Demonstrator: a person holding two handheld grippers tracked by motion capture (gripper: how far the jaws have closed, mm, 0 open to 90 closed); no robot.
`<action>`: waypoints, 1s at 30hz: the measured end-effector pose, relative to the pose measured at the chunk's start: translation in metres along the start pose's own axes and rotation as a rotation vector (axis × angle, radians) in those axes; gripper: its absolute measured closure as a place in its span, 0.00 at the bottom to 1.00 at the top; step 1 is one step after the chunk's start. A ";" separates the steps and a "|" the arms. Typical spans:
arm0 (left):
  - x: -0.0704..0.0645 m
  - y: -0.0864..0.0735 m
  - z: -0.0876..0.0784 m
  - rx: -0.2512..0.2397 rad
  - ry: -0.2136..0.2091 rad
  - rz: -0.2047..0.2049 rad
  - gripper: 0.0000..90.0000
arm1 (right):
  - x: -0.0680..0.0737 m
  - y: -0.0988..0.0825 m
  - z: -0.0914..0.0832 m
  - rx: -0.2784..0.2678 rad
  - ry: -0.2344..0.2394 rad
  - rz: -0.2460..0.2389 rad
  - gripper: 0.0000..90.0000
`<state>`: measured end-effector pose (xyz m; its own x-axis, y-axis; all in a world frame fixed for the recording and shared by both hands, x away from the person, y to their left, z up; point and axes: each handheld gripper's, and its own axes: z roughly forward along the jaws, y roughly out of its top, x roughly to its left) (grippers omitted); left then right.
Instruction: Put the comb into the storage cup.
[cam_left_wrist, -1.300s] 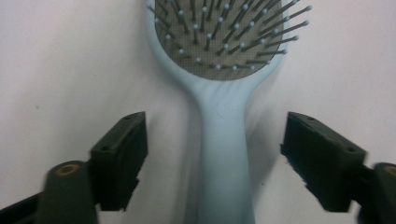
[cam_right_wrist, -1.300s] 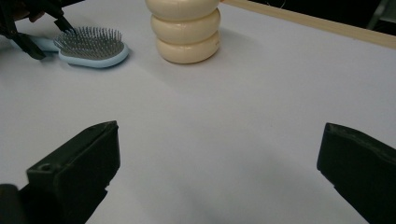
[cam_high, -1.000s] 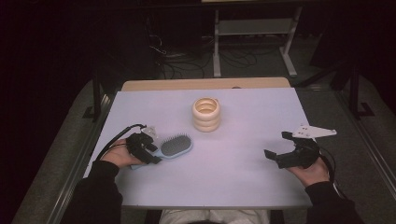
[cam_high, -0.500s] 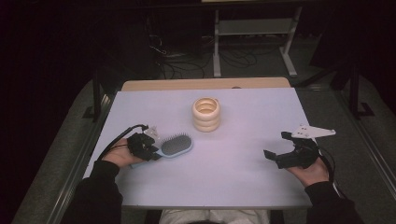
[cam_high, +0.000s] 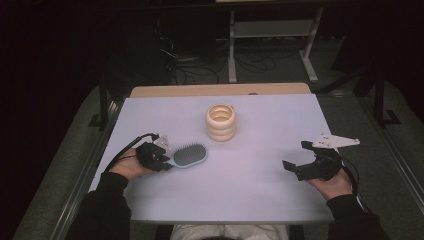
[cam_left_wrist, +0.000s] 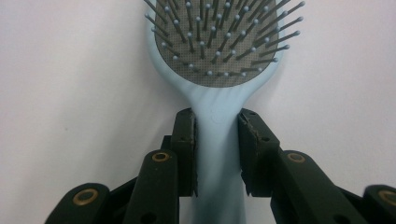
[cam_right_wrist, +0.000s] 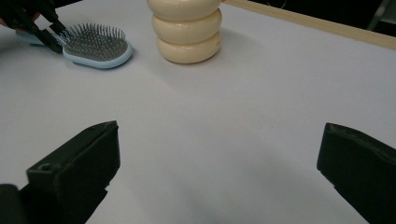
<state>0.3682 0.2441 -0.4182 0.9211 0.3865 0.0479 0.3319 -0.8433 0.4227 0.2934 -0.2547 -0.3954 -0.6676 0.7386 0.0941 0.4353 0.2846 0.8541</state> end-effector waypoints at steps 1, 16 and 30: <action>0.000 0.000 -0.001 -0.001 -0.004 -0.006 0.78 | 0.000 0.000 0.000 0.001 0.000 0.000 0.00; 0.002 -0.002 -0.021 -0.093 0.012 -0.030 0.78 | 0.000 0.000 0.000 0.001 0.002 0.000 0.00; 0.002 0.001 -0.049 -0.186 0.064 -0.021 0.78 | 0.000 0.000 -0.001 -0.007 0.005 0.003 0.00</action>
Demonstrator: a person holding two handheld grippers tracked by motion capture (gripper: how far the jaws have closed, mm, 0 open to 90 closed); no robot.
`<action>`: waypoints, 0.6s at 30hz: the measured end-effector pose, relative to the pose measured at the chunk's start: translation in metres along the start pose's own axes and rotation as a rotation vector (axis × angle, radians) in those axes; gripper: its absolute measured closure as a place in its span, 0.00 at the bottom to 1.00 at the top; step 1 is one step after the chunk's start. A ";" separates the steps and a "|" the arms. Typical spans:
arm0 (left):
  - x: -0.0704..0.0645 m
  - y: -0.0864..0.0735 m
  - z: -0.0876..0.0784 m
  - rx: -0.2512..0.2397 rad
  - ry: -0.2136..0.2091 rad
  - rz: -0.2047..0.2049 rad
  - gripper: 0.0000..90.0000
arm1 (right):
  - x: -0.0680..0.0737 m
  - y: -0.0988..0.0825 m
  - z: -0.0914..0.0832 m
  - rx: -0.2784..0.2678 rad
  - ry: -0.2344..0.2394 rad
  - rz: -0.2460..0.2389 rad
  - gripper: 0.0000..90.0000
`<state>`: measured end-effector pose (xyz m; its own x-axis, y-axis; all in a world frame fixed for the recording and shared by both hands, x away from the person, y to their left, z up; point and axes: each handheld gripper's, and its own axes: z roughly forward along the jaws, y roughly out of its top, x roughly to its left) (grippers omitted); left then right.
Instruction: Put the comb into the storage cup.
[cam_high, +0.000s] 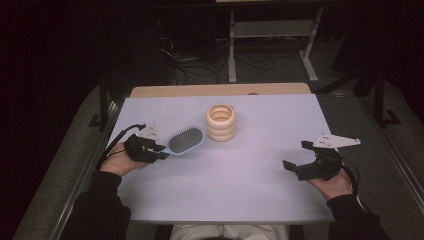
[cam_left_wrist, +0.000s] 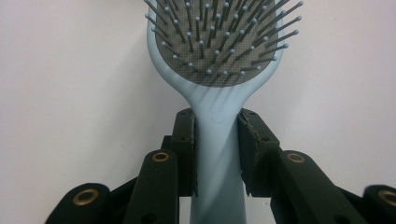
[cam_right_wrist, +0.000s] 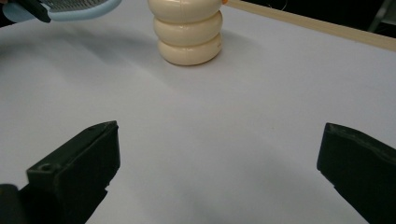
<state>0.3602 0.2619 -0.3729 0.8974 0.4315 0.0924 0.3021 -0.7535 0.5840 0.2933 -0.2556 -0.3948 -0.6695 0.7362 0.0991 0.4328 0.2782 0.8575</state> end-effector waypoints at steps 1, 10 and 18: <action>0.000 0.000 -0.002 -0.006 0.000 -0.004 0.78 | 0.000 0.000 0.000 0.000 -0.001 0.000 0.00; -0.001 0.007 -0.017 -0.032 0.028 0.013 0.78 | -0.001 0.000 0.000 -0.004 0.001 0.002 0.00; 0.002 0.023 -0.029 -0.041 0.053 0.036 0.78 | -0.005 0.002 -0.003 -0.011 0.000 0.005 0.00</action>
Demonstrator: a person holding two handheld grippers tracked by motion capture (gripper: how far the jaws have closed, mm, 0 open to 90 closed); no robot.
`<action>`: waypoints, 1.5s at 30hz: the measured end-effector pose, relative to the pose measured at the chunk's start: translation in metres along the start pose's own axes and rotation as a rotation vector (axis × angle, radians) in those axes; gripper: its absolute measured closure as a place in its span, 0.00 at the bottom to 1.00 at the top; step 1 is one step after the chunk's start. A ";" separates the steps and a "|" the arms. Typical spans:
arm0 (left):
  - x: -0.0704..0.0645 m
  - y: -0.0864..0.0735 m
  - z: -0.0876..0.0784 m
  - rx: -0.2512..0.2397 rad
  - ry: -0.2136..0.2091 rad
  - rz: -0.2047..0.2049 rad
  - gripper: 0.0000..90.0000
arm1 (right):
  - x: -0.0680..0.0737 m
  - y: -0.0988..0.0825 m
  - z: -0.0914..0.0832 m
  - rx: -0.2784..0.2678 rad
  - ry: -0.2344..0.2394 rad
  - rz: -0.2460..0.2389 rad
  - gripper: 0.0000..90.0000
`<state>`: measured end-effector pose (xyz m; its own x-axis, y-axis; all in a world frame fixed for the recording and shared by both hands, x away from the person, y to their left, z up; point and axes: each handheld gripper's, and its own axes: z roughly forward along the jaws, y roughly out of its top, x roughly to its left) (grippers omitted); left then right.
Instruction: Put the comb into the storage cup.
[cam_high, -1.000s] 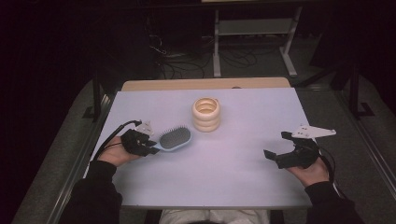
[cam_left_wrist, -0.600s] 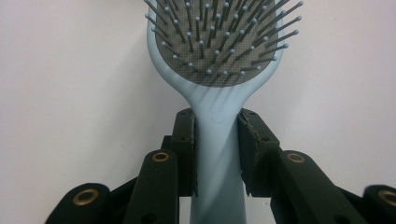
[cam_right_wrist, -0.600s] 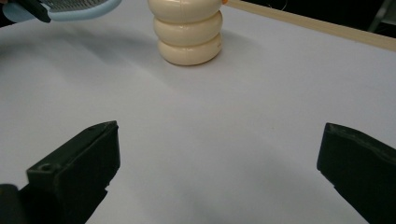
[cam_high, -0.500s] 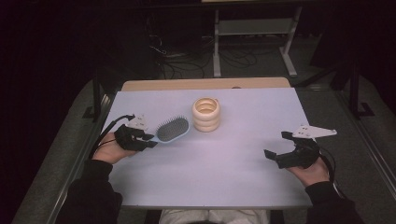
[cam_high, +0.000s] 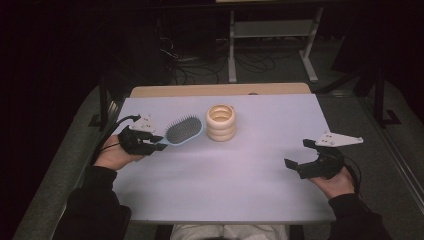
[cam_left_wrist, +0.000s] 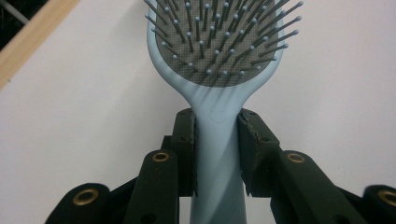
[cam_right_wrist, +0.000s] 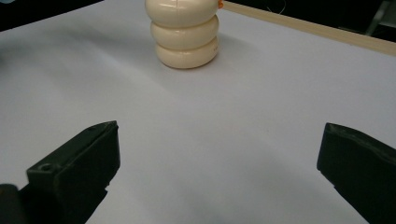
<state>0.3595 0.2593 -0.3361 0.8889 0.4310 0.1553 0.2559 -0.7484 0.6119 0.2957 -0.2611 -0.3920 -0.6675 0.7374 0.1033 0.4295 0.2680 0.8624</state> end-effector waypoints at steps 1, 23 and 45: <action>0.000 0.003 -0.001 -0.005 0.002 0.003 0.78 | -0.001 0.000 -0.001 -0.002 0.000 -0.003 0.00; -0.003 0.056 -0.012 -0.029 0.027 0.105 0.78 | 0.000 0.008 -0.002 0.007 0.010 -0.042 0.00; -0.006 0.082 -0.002 -0.058 0.037 0.138 0.78 | -0.005 0.045 0.000 0.025 0.039 -0.069 0.00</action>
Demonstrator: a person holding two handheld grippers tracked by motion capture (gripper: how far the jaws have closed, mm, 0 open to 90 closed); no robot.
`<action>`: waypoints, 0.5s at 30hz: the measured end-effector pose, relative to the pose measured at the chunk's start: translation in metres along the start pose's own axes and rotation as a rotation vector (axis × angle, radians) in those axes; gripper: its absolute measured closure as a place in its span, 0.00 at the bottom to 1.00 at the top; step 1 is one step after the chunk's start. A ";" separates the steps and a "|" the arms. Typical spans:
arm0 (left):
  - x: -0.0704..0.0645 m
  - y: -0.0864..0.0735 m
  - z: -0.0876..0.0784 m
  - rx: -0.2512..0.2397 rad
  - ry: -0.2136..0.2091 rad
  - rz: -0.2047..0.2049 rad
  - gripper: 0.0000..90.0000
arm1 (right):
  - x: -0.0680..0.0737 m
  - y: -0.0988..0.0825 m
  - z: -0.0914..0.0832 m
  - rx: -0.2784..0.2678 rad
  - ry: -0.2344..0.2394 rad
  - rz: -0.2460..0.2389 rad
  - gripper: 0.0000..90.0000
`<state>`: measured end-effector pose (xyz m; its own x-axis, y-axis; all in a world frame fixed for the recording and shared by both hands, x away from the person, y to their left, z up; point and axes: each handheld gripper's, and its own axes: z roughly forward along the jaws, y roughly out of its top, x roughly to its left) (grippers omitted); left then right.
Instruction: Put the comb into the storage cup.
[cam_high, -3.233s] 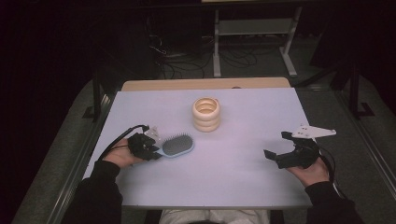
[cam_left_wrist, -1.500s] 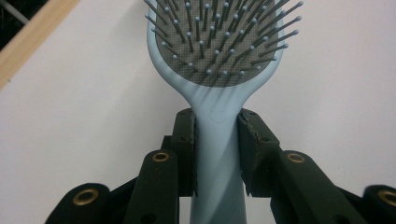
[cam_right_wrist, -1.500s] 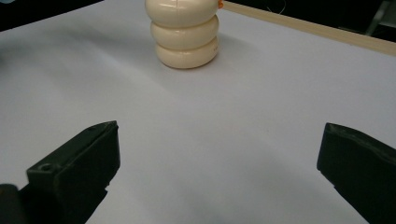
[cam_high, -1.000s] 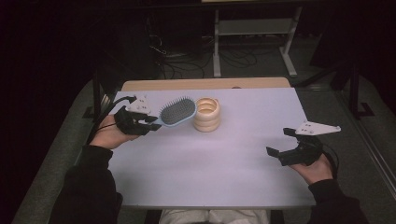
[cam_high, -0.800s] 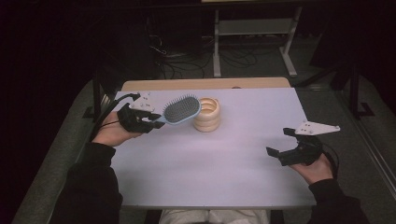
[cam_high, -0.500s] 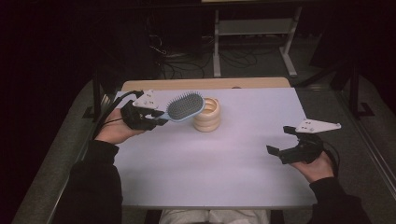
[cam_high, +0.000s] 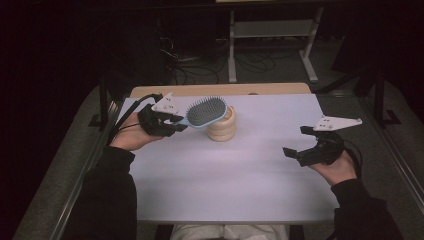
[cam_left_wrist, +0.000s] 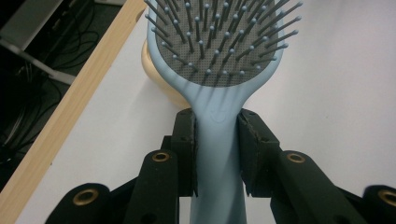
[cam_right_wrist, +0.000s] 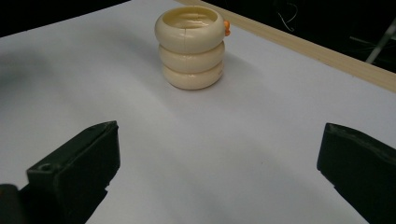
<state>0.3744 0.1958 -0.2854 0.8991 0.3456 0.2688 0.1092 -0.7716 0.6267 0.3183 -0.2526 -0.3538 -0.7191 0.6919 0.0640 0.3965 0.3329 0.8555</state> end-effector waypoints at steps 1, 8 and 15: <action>0.000 0.001 0.000 -0.002 -0.001 -0.001 0.78 | 0.000 0.002 0.000 0.002 0.003 -0.002 0.00; 0.000 0.003 0.001 -0.038 0.006 0.006 0.78 | 0.001 0.018 0.006 0.029 0.053 -0.012 0.00; -0.002 0.006 0.008 -0.034 0.008 0.017 0.78 | 0.006 0.039 0.014 0.024 0.083 -0.045 0.00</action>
<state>0.3769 0.1863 -0.2883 0.8974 0.3371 0.2847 0.0798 -0.7586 0.6466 0.3376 -0.2265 -0.3275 -0.7808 0.6210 0.0689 0.3756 0.3784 0.8460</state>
